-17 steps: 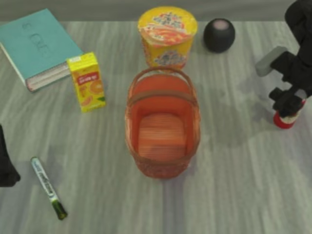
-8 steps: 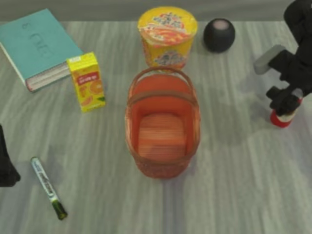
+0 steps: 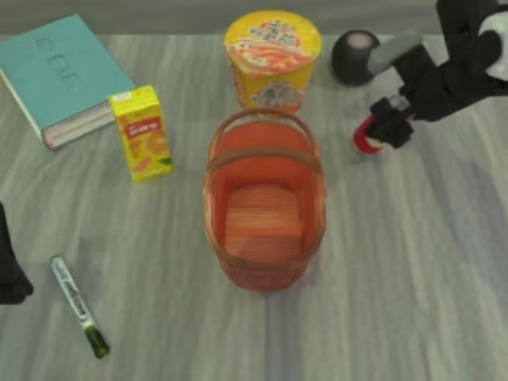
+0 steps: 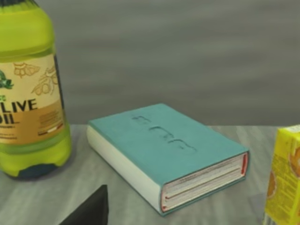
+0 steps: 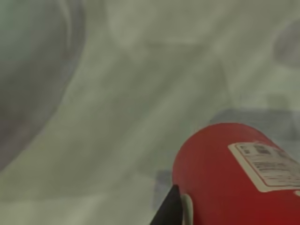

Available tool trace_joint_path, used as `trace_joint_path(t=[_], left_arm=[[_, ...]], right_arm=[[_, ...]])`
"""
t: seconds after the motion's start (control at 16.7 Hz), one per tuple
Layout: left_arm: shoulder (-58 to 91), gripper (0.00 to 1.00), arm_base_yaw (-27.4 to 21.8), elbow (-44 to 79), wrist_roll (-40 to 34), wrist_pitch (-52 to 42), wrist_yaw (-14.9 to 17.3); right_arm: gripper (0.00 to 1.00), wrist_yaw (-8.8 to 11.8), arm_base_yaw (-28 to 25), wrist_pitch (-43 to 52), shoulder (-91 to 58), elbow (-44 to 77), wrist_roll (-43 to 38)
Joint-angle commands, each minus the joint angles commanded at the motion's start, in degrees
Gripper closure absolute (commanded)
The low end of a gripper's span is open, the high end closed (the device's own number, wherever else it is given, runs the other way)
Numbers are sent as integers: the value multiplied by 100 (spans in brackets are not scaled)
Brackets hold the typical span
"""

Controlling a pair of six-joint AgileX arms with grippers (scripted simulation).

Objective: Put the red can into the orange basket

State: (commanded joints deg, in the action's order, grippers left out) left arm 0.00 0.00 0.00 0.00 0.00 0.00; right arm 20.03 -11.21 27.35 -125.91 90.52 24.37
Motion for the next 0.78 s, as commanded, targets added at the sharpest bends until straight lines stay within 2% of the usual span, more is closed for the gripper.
trace_joint_path(t=[0.48, 0.66, 0.78], left_arm=[[0, 0, 0, 0, 0, 0, 0], [0, 0, 0, 0, 0, 0, 0], [0, 0, 0, 0, 0, 0, 0]], right_arm=[[100, 2715, -480, -4734, 311, -1050, -1700], [100, 3561, -631, -6110, 531, -1384, -2203], [100, 3990, -707, -6739, 671, -1530, -2436]])
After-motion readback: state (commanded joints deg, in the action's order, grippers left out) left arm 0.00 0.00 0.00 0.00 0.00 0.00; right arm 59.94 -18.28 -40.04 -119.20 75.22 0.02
